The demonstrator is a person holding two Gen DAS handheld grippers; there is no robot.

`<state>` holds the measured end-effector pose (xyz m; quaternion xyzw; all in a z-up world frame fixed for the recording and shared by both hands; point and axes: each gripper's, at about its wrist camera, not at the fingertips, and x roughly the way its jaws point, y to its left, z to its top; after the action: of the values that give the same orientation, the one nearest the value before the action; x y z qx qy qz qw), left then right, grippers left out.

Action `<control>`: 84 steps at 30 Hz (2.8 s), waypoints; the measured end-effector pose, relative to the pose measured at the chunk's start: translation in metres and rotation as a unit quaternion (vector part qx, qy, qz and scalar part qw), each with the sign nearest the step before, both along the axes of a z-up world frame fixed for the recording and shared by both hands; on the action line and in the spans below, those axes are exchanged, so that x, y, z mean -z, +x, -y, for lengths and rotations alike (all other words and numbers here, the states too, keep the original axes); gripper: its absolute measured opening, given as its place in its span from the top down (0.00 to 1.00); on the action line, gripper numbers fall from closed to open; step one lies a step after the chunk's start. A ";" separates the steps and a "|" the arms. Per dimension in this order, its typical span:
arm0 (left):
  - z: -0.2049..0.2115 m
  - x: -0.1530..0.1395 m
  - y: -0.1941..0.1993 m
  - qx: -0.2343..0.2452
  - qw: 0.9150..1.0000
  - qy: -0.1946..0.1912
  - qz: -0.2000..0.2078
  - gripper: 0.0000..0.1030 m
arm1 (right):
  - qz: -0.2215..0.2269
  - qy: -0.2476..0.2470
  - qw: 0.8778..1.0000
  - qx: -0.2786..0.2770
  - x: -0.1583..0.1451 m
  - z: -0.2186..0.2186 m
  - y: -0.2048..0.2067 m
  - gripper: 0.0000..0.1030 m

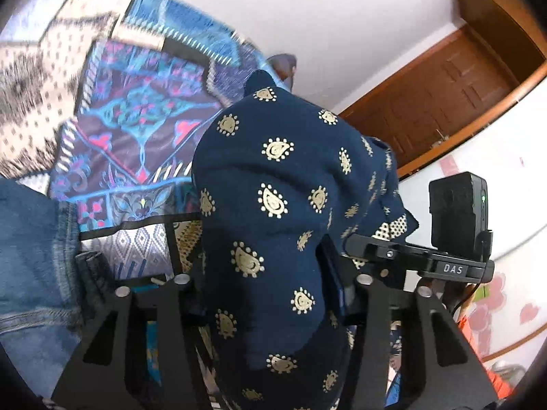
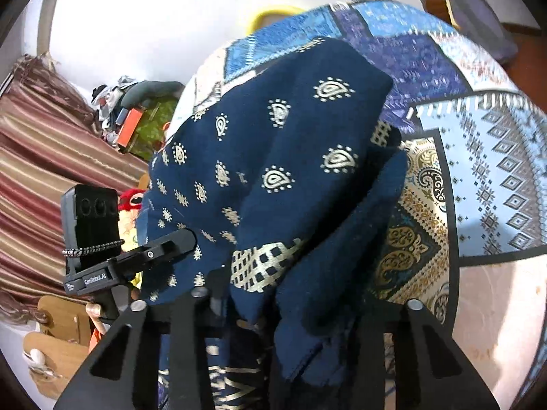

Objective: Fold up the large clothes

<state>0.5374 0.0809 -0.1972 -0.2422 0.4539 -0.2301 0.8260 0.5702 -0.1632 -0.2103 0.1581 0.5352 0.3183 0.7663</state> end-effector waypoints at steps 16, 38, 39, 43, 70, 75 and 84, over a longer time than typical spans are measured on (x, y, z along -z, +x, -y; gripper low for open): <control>-0.118 -0.128 -0.101 -0.070 0.992 0.042 0.091 0.52 | 0.102 0.018 0.993 -0.064 -0.138 -0.109 -0.076 0.70; -0.272 0.057 -0.102 -0.156 0.985 -0.013 -0.069 0.44 | -0.034 -0.038 0.989 -0.140 0.047 -0.290 -0.044 0.69; -0.272 0.054 -0.106 -0.152 0.986 -0.017 -0.069 0.43 | -0.036 -0.033 0.989 -0.142 0.048 -0.288 -0.042 0.69; -0.268 0.038 -0.114 -0.146 0.987 0.018 -0.063 0.43 | -0.034 -0.046 0.985 -0.161 0.041 -0.282 -0.040 0.67; -0.194 0.036 -0.233 -0.174 0.959 0.224 -0.011 0.22 | 0.120 -0.208 0.960 -0.146 0.041 -0.219 -0.155 0.20; -0.186 0.016 -0.258 -0.188 0.948 0.259 -0.003 0.23 | 0.127 -0.213 0.961 -0.118 0.021 -0.182 -0.172 0.20; -0.140 -0.104 -0.329 -0.218 0.924 0.279 0.146 0.23 | 0.258 -0.117 0.956 -0.071 -0.110 -0.148 -0.259 0.20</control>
<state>0.2088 0.2204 -0.0929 -0.0586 0.3098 0.0584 0.9472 0.3117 -0.0156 -0.1003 -0.0588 0.3624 0.3375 0.8668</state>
